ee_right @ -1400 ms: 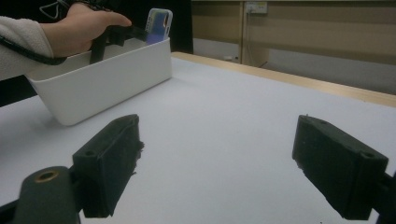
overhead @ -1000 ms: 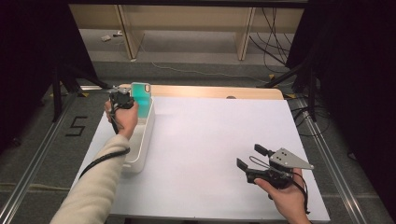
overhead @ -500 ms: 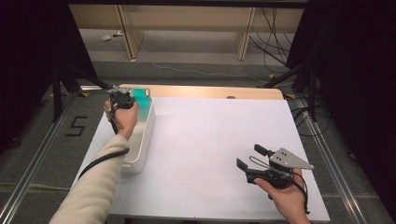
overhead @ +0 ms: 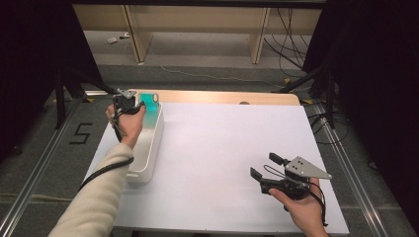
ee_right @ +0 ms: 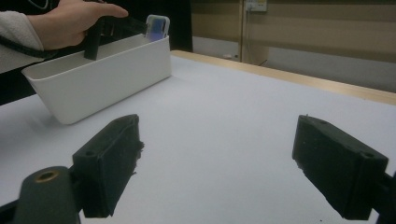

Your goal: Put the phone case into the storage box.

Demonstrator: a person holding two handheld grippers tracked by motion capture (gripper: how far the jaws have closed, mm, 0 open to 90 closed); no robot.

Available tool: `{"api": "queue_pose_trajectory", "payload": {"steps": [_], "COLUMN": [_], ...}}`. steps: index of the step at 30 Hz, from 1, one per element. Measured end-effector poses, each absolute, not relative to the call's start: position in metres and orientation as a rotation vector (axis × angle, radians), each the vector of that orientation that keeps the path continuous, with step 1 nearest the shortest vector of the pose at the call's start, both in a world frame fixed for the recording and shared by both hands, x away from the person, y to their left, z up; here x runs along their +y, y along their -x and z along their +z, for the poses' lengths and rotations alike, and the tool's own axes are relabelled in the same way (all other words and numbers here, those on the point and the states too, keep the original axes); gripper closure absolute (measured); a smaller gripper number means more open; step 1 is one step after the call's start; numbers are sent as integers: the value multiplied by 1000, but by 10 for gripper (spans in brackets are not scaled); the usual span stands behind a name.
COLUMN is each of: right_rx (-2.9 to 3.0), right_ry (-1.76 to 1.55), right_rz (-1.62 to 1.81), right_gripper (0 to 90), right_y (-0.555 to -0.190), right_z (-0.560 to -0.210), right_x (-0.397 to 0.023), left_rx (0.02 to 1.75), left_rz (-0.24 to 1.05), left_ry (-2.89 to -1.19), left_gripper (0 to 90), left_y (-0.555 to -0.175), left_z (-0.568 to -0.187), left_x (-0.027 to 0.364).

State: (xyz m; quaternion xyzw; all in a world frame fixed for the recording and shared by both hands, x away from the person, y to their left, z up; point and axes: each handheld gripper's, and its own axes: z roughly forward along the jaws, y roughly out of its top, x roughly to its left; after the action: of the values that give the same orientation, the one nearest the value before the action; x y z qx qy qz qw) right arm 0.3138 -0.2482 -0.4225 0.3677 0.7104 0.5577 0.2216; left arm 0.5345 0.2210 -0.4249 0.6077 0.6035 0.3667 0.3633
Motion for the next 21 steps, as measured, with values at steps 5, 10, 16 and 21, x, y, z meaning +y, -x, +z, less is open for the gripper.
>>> {"api": "queue_pose_trajectory", "payload": {"steps": [5,10,16,21], "right_rx": [1962,1996,1995,1968], "right_ry": [-1019,-1031,-1035,-1039], "right_rz": [1541,1487,1486,1516], "right_gripper": [164,164,164,164], "right_y": [-314,-312,-312,-313], "right_z": [-423,-420,-420,-422], "right_x": [-248,-251,-251,-250], "left_rx": [1530,1523,1500,1485], "left_rz": [931,912,889,871], "left_ry": [-1574,-1577,-1563,-1557], "left_gripper": [527,448,385,363], "left_y": [-532,-528,-524,-521], "left_z": [-422,-418,-414,-413], "left_x": [222,223,226,228]}}
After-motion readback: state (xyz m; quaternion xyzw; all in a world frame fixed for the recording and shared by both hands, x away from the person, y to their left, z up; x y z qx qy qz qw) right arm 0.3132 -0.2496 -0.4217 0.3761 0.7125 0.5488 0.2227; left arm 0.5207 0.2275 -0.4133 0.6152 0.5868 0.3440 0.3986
